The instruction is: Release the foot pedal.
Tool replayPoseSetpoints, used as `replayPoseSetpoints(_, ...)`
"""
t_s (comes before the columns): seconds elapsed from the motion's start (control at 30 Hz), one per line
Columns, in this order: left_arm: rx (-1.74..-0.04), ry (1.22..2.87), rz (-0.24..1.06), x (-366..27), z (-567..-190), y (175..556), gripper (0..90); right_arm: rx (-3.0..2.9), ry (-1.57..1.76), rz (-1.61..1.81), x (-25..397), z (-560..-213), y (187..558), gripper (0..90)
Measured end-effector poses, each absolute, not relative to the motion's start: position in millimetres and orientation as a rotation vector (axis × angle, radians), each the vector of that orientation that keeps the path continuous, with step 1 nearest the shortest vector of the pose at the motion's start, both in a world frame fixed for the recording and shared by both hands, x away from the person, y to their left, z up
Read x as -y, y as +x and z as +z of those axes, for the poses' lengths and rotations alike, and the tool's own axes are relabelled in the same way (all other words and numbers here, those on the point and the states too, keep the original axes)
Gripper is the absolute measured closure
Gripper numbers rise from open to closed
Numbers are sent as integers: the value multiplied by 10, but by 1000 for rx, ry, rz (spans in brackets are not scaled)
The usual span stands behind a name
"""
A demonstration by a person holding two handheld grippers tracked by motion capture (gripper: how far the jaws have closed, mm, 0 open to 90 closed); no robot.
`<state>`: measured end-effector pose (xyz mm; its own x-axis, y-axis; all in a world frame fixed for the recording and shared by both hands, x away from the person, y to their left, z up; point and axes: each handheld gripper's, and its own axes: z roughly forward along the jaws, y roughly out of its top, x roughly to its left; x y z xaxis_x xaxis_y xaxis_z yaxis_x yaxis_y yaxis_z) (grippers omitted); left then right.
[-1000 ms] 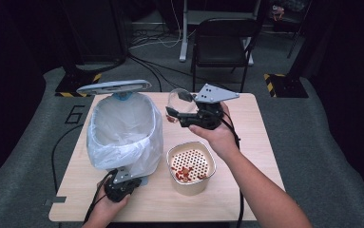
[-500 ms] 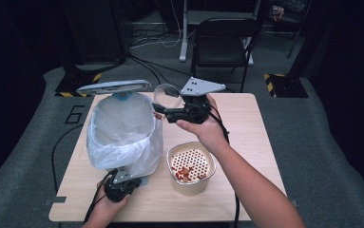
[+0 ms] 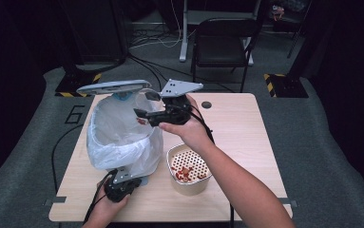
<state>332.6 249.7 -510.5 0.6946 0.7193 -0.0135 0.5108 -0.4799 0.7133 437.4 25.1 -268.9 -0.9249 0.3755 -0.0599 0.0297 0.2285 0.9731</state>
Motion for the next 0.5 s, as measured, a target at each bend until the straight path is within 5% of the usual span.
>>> replayPoseSetpoints(0.5, -969, 2184, 367, -2491, -5103, 3310, 900, -2285, 385, 1761, -540, -2735, 4412, 346)
